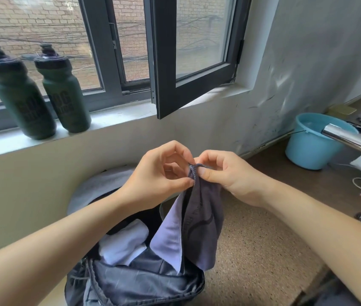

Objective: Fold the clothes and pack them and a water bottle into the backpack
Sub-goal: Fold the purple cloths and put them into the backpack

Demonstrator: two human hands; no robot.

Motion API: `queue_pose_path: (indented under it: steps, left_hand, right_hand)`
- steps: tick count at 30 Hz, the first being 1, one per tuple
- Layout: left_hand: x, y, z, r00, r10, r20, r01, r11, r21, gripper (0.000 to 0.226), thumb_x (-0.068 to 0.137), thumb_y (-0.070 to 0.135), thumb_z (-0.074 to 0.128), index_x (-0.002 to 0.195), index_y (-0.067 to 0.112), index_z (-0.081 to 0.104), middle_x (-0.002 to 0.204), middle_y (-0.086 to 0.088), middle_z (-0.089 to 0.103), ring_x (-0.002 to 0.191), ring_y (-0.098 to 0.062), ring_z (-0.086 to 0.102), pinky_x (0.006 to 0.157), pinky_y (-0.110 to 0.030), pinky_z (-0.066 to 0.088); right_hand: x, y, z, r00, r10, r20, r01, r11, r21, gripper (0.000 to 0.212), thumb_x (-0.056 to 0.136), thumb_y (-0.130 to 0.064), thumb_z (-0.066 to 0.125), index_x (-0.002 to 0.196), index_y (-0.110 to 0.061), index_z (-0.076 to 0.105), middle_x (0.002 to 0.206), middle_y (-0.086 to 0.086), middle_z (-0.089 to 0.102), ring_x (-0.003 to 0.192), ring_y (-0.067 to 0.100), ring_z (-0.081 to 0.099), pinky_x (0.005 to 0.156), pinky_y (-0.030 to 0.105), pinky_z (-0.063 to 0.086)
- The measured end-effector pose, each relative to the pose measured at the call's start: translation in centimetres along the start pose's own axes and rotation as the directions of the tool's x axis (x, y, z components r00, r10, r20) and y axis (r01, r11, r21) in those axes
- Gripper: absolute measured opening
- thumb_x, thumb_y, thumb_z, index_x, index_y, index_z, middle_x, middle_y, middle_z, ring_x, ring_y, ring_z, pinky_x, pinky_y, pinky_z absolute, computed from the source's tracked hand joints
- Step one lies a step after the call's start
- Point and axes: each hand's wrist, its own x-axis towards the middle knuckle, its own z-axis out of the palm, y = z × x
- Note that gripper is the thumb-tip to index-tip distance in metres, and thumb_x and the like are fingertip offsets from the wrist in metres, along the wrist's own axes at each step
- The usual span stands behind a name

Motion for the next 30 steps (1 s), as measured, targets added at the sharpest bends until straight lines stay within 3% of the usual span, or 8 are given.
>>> queue_pose_path:
  steps: [3,6,10,15,19,25,30]
  left_hand:
    - [-0.1,0.1,0.0,1.000,0.025,0.000,-0.025,1.000,0.014,0.035,0.079,-0.014,0.077,0.096,0.013,0.062,0.079,-0.002,0.068,0.064,-0.013,0.059,0.071,-0.026,0.055]
    - [-0.1,0.1,0.0,0.999,0.033,-0.005,-0.033,0.999,0.018,0.035,0.079,-0.015,0.074,0.098,0.010,0.059,0.081,-0.010,0.067,0.064,-0.016,0.055,0.071,-0.026,0.053]
    - [-0.1,-0.6,0.1,0.999,0.032,-0.036,-0.031,0.999,0.042,0.034,0.082,-0.012,0.075,0.094,0.011,0.053,0.083,-0.007,0.067,0.065,-0.014,0.057,0.069,-0.033,0.054]
    - [-0.1,-2.7,0.4,0.997,0.077,-0.015,-0.069,0.952,0.297,0.025,0.081,-0.005,0.076,0.087,0.018,0.066,0.079,0.012,0.064,0.071,-0.014,0.065,0.074,-0.045,0.058]
    - [-0.2,-4.6,0.5,0.990,0.139,0.035,-0.140,0.887,0.440,0.031,0.086,0.002,0.068,0.102,0.026,0.077,0.100,0.008,0.069,0.084,-0.013,0.070,0.079,-0.042,0.060]
    - [-0.1,-5.2,1.6,0.993,-0.005,0.121,-0.057,0.863,0.501,0.048,0.083,0.050,0.059,0.121,0.026,0.075,0.123,0.014,0.067,0.110,-0.008,0.065,0.094,-0.037,0.054]
    - [0.6,-6.6,3.2,0.992,-0.067,0.107,-0.004,0.830,0.558,0.041,0.084,0.060,0.056,0.094,0.023,0.072,0.098,0.011,0.063,0.090,-0.015,0.063,0.081,-0.041,0.054]
  right_hand:
    - [-0.1,0.1,0.0,0.996,0.032,0.086,-0.047,0.982,0.181,0.007,0.099,-0.008,0.059,0.094,-0.012,0.057,0.092,0.006,0.066,0.090,0.017,0.060,0.077,0.026,0.048]
    - [0.0,0.0,-0.3,0.996,0.024,0.091,-0.041,0.982,0.185,0.008,0.097,-0.010,0.064,0.095,-0.012,0.056,0.094,0.013,0.061,0.089,0.020,0.058,0.075,0.024,0.050]
    - [0.1,-0.2,-0.7,1.000,-0.003,0.006,0.003,1.000,-0.021,0.013,0.096,-0.007,0.065,0.108,-0.011,0.070,0.103,0.016,0.073,0.096,0.016,0.067,0.092,0.029,0.053]
    - [-0.1,-1.2,-0.9,0.990,-0.089,-0.109,0.067,0.981,-0.184,0.012,0.097,-0.006,0.065,0.099,-0.010,0.076,0.087,-0.004,0.075,0.082,0.002,0.066,0.078,0.016,0.050]
    - [-0.2,-1.2,-1.4,0.973,-0.140,-0.185,0.102,0.974,-0.200,0.010,0.096,-0.008,0.067,0.095,-0.013,0.075,0.089,0.002,0.075,0.084,0.007,0.067,0.081,0.023,0.054]
    - [-0.2,-1.3,-1.8,0.958,-0.178,-0.225,0.135,0.971,-0.195,0.011,0.097,-0.009,0.067,0.091,-0.017,0.073,0.087,0.002,0.073,0.083,0.009,0.066,0.081,0.026,0.054]
    - [-0.1,-1.5,-2.2,0.925,-0.233,-0.299,0.183,0.965,-0.187,0.009,0.097,-0.010,0.066,0.095,-0.015,0.073,0.090,0.002,0.071,0.086,0.010,0.064,0.083,0.024,0.054]
